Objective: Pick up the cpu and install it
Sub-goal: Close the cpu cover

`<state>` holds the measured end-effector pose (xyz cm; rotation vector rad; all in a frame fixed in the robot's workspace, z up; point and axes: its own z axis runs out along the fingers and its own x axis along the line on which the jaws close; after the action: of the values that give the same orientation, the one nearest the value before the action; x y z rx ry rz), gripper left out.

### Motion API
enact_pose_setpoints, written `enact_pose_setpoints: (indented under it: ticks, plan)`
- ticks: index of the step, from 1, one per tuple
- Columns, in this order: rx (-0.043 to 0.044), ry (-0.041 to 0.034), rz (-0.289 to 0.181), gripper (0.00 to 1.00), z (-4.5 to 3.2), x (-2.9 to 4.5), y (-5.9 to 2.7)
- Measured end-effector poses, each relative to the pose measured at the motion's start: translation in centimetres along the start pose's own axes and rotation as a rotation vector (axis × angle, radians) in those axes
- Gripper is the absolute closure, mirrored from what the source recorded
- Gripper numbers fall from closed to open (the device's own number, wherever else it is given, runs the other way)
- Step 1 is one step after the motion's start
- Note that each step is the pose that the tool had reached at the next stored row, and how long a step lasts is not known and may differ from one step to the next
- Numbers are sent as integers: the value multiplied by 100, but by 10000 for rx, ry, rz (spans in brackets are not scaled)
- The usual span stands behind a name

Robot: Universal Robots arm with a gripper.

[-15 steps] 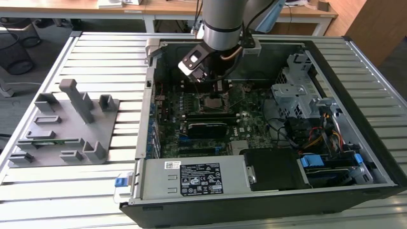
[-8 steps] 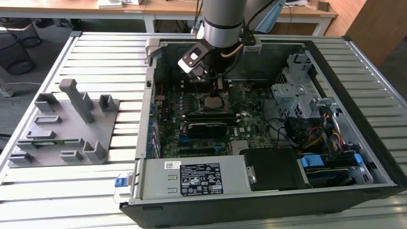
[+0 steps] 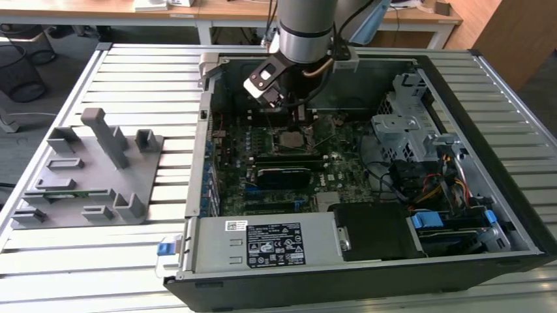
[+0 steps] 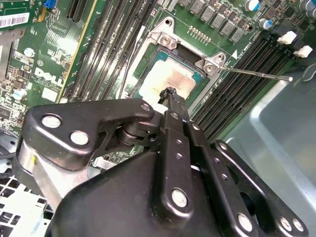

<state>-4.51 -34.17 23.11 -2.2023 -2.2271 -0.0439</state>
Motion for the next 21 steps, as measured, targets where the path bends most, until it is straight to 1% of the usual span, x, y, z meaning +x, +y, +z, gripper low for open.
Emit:
enact_pose_setpoints:
  ticks: [21]
  plan:
    - [0, 0, 0, 89, -79, 2, 1]
